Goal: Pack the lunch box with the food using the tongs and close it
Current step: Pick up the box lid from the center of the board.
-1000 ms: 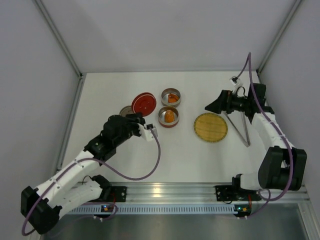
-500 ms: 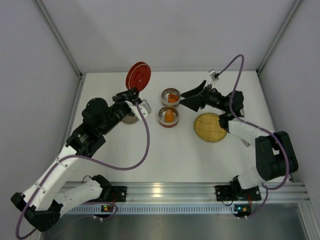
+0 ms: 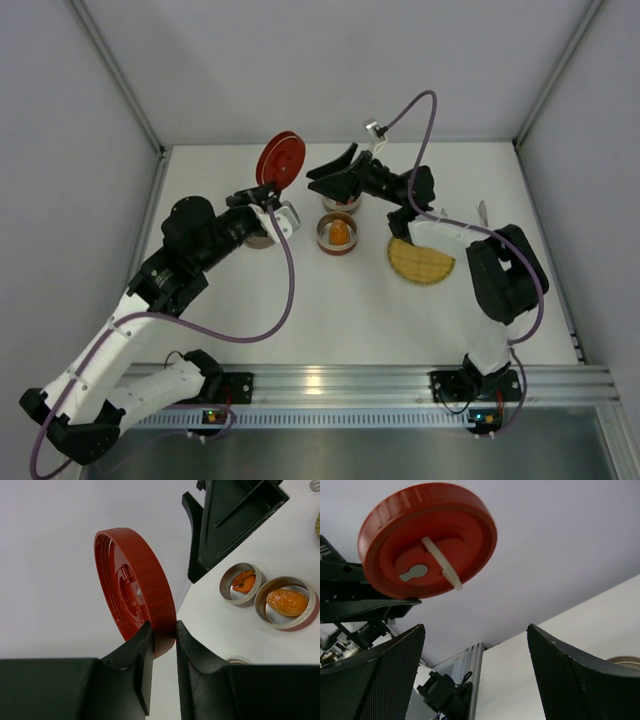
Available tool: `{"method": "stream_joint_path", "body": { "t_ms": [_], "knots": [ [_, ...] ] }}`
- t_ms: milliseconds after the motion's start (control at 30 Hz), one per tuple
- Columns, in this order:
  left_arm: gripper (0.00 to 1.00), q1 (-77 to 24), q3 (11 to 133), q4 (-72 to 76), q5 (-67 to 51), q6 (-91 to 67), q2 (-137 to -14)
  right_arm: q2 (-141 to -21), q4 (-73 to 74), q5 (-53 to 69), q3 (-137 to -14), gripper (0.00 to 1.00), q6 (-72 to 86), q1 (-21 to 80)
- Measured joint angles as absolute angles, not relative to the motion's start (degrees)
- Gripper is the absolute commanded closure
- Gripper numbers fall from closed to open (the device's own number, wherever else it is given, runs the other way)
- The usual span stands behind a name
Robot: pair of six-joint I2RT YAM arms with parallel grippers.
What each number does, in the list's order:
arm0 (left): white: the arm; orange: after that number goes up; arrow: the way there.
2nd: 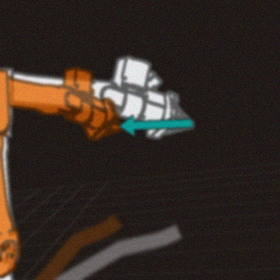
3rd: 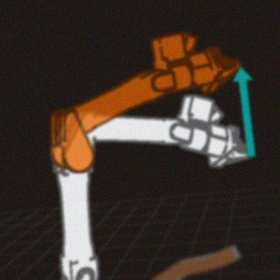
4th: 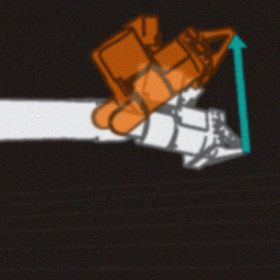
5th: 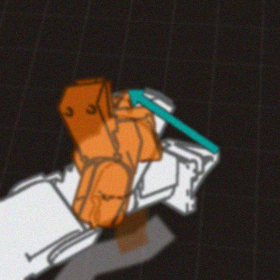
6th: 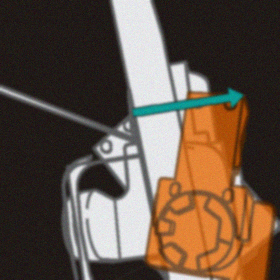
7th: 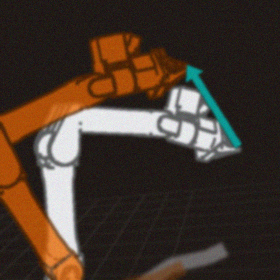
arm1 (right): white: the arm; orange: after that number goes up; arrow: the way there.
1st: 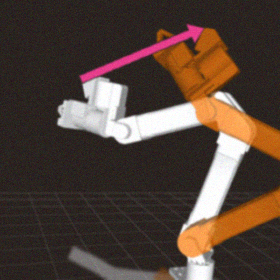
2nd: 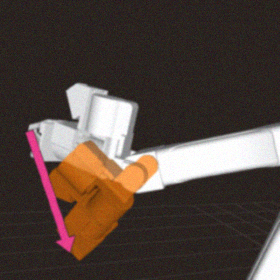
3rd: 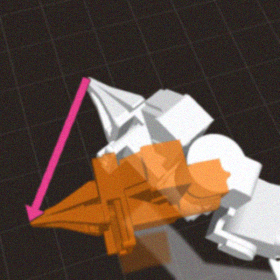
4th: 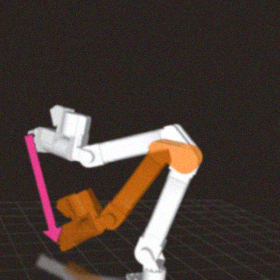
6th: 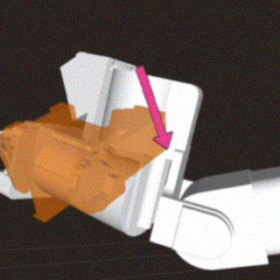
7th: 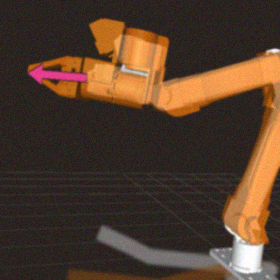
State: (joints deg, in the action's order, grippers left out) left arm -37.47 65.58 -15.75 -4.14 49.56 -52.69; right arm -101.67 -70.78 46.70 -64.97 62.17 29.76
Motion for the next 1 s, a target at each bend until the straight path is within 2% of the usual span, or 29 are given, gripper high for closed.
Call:
{"method": "stream_joint_path", "body": {
  "t_ms": [300, 567, 733, 933, 1000],
  "knots": [
    [1.00, -37.5, 65.8, -18.3, -6.8, 49.5, -50.4, -108.9, -71.1, 47.4, -72.7, 0.19, 63.7, 30.8],
    [1.00, -37.5, 65.9, -18.5, -8.1, 49.4, -50.3, -109.5, -71.6, 50.0, -77.5, 0.21, 65.5, 32.9],
    [1.00, -37.5, 65.9, -18.5, -8.1, 49.3, -50.3, -109.5, -71.6, 52.1, -77.5, 0.35, 65.7, 33.7],
    [1.00, -37.5, 65.9, -18.5, -8.3, 48.9, -50.3, -109.5, -71.6, 52.5, -78.6, 0.44, 66.5, 33.8],
    [1.00, -37.5, 65.9, -18.5, -8.3, 48.6, -50.3, -109.5, -71.6, 52.6, -79.7, 0.45, 66.9, 33.8]
  ]
}}
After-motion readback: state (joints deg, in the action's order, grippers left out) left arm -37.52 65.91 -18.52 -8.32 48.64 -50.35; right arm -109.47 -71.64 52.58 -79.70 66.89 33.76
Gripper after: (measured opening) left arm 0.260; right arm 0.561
